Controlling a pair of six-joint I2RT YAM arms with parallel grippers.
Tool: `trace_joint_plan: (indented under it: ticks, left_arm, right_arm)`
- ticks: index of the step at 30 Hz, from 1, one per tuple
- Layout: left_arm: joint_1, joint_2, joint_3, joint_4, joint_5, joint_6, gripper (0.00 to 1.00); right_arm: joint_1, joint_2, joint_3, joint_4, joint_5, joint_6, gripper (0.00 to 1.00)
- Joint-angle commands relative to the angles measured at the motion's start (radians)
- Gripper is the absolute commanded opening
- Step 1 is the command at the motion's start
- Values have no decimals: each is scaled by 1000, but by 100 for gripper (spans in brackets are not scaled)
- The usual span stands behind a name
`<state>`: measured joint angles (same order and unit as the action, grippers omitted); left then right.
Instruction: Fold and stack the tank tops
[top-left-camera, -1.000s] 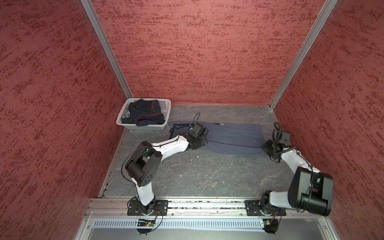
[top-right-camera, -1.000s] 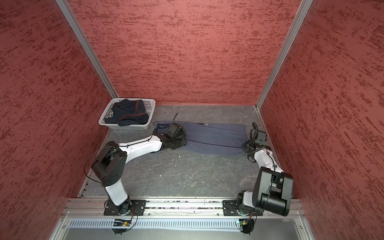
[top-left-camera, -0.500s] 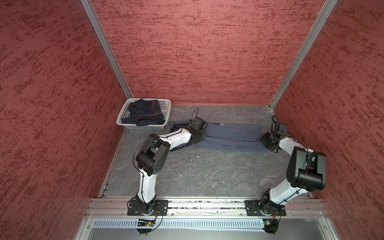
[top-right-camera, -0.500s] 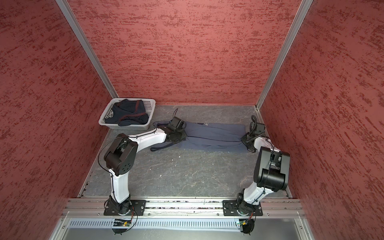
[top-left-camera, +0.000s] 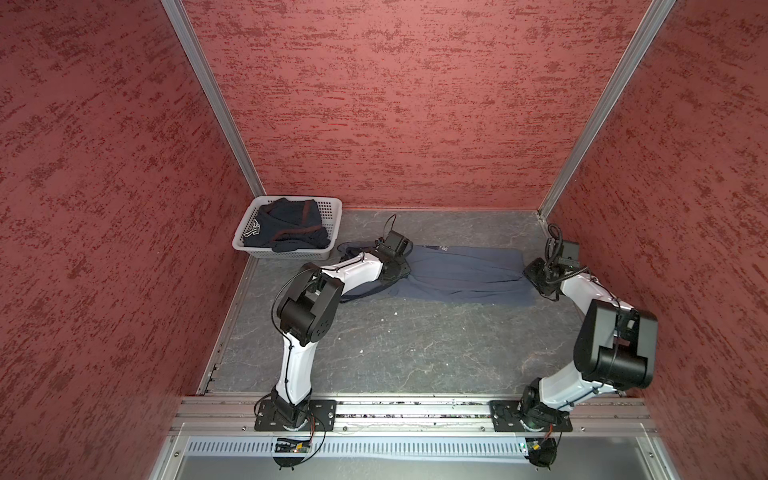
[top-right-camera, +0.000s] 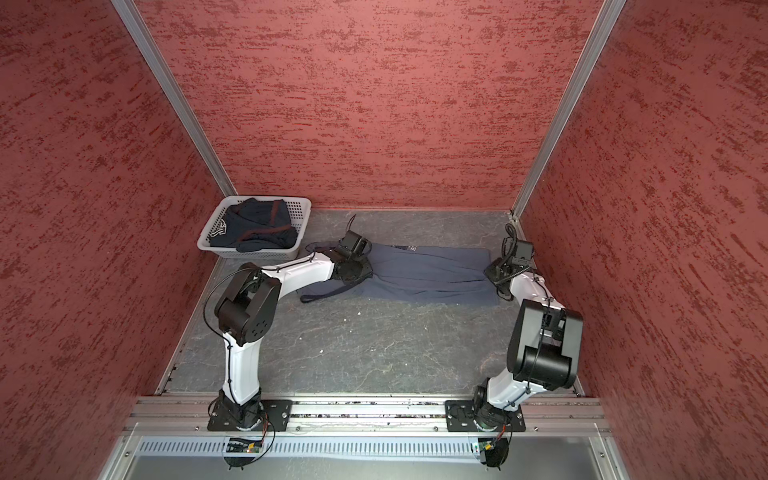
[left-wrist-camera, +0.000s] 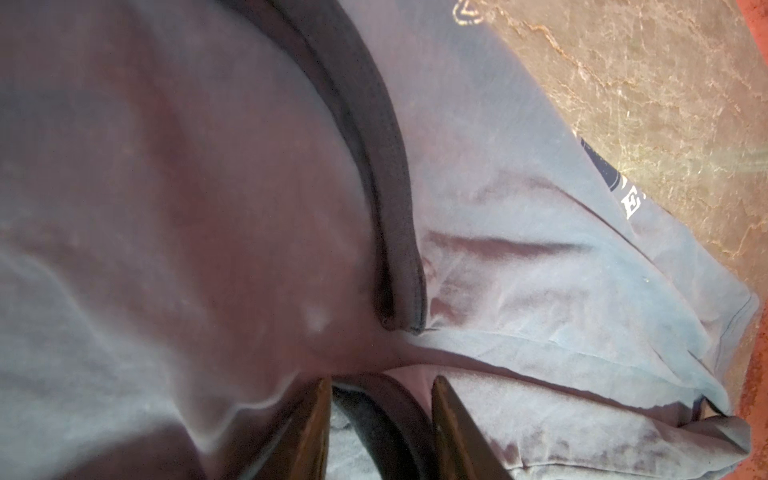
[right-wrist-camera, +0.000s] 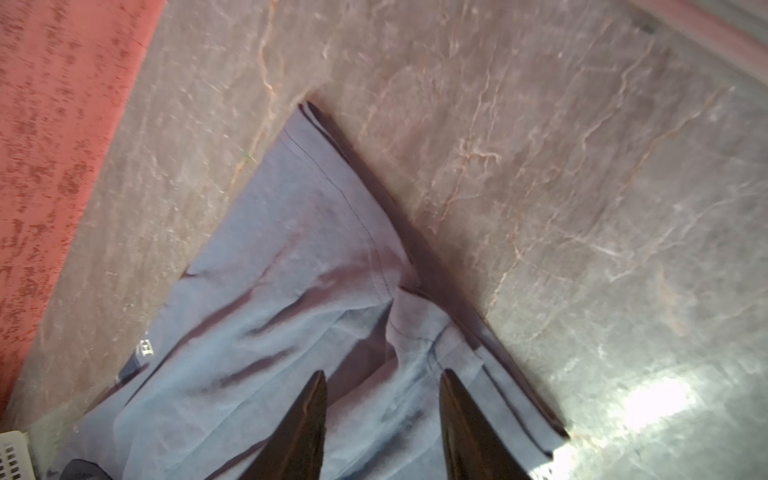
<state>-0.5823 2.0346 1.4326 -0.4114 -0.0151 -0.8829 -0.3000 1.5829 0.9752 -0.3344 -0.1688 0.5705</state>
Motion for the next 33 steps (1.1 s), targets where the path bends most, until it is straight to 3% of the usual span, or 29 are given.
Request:
trace_joint_plan:
  ticks: [1,17,27,33]
  left_arm:
    - [-7,14,37,-6,20,35,42]
    - [-12,119,160,-56,15,34,42]
    - [13,161,192,-75,2,18,14]
    - [34,156,183,-72,-6,4,2]
  right_arm:
    - [14,5,-13,-2,-1,-12,46]
    - [29,149,63,8,11,-1,43]
    - [43,208,141,-3,33,0,18]
    - [50,226,163,-12,42,-1,10]
